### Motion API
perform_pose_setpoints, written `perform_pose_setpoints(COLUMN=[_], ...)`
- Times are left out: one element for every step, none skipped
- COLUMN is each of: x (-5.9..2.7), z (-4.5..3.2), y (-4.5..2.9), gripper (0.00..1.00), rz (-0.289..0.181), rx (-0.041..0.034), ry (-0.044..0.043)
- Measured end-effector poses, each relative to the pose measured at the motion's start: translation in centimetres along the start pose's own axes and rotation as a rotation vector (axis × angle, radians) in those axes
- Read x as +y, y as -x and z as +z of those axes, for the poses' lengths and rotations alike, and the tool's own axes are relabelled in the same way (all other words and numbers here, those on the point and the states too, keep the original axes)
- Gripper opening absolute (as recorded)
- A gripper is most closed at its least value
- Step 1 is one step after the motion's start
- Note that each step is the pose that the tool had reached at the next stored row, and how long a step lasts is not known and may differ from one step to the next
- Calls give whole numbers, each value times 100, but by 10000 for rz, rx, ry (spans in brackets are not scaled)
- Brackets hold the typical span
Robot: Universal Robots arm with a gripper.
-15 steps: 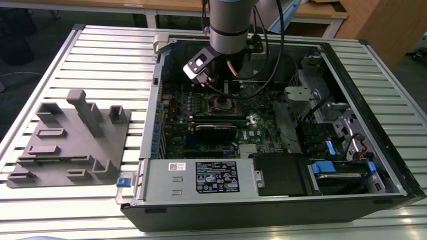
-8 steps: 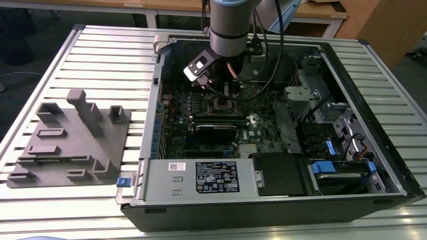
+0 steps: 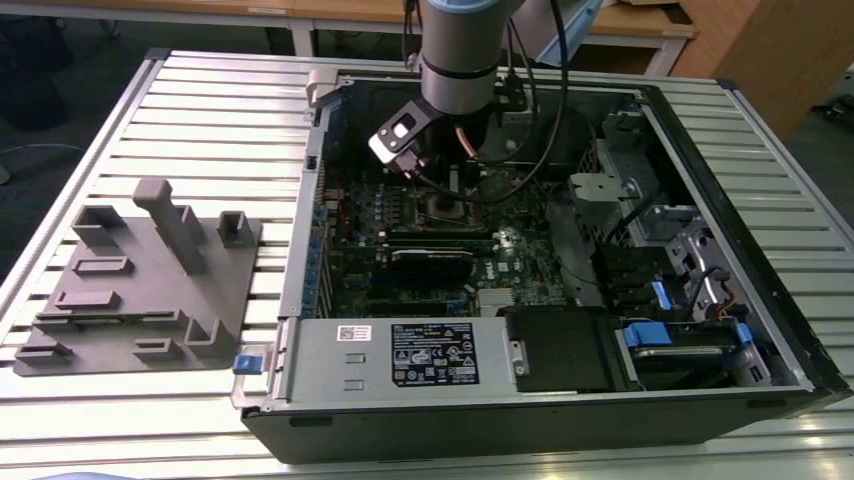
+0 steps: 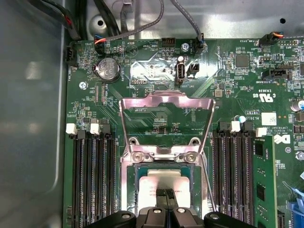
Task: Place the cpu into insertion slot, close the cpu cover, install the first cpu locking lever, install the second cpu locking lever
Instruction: 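Place the cpu into insertion slot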
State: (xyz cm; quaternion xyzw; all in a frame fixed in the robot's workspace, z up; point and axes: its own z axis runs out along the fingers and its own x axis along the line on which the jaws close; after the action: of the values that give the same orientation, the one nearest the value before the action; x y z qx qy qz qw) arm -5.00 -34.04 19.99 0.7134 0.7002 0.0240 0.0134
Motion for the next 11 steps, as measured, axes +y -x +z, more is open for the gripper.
perform_pose_setpoints(x=[0,0,-1,0,0,0,0,0,0,0,1], z=[5,10,17,21,21,21,21,21,21,21,19], y=[1,2,3,1,1,0,1,1,1,1,0], gripper=[11,11,11,11,11,11,11,11,11,11,11], rz=[-1,-2,-1,-1,-1,-1,-1,-1,-1,-1,-1], rx=[-7,-14,-12,-1,-1,0,-2,-2,-2,-2,1], ry=[-4,-8,-7,0,0,0,-1,-1,-1,-1,1])
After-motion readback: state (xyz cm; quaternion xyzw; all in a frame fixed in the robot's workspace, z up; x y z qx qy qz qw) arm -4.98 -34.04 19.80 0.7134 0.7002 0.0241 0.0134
